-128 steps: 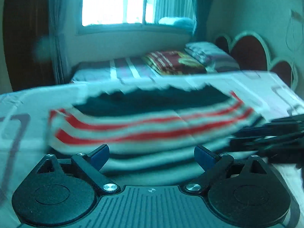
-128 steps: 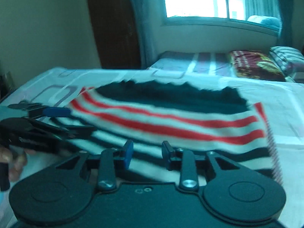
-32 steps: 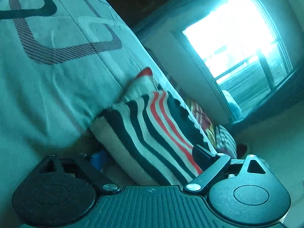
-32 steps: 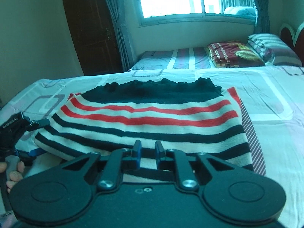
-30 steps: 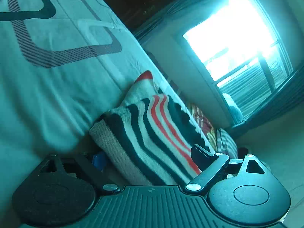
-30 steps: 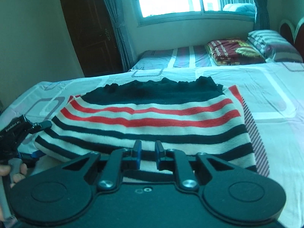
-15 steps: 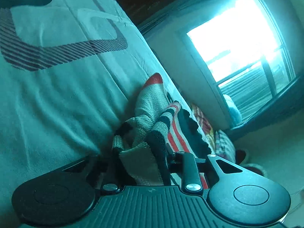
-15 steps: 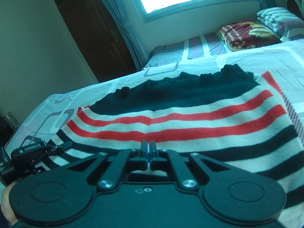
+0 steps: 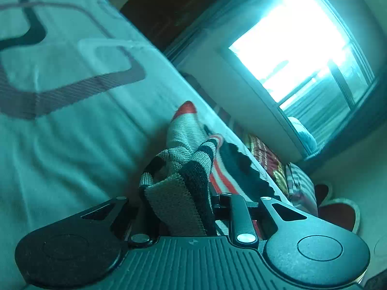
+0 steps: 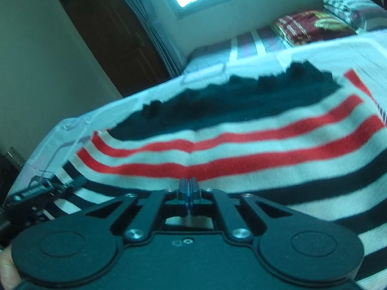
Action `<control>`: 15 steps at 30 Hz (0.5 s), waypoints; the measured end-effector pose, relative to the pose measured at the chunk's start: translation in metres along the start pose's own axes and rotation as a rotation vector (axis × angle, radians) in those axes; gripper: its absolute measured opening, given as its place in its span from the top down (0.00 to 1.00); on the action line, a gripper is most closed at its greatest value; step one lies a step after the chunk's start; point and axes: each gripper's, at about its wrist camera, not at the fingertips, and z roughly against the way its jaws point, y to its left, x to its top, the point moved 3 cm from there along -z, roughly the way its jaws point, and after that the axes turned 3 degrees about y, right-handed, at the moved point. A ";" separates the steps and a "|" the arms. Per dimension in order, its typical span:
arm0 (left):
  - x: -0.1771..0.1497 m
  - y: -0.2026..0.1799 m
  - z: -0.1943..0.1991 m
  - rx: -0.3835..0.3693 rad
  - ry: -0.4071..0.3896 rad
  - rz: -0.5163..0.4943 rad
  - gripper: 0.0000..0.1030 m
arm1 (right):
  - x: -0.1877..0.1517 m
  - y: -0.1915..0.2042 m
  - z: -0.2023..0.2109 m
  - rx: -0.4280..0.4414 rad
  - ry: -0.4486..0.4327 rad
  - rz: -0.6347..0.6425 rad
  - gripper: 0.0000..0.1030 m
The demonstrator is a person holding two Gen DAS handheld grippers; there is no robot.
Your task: Fold small clothes
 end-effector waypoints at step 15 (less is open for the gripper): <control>0.002 -0.177 0.009 -0.222 0.140 -0.469 0.81 | 0.000 -0.027 0.027 0.036 -0.091 -0.165 0.97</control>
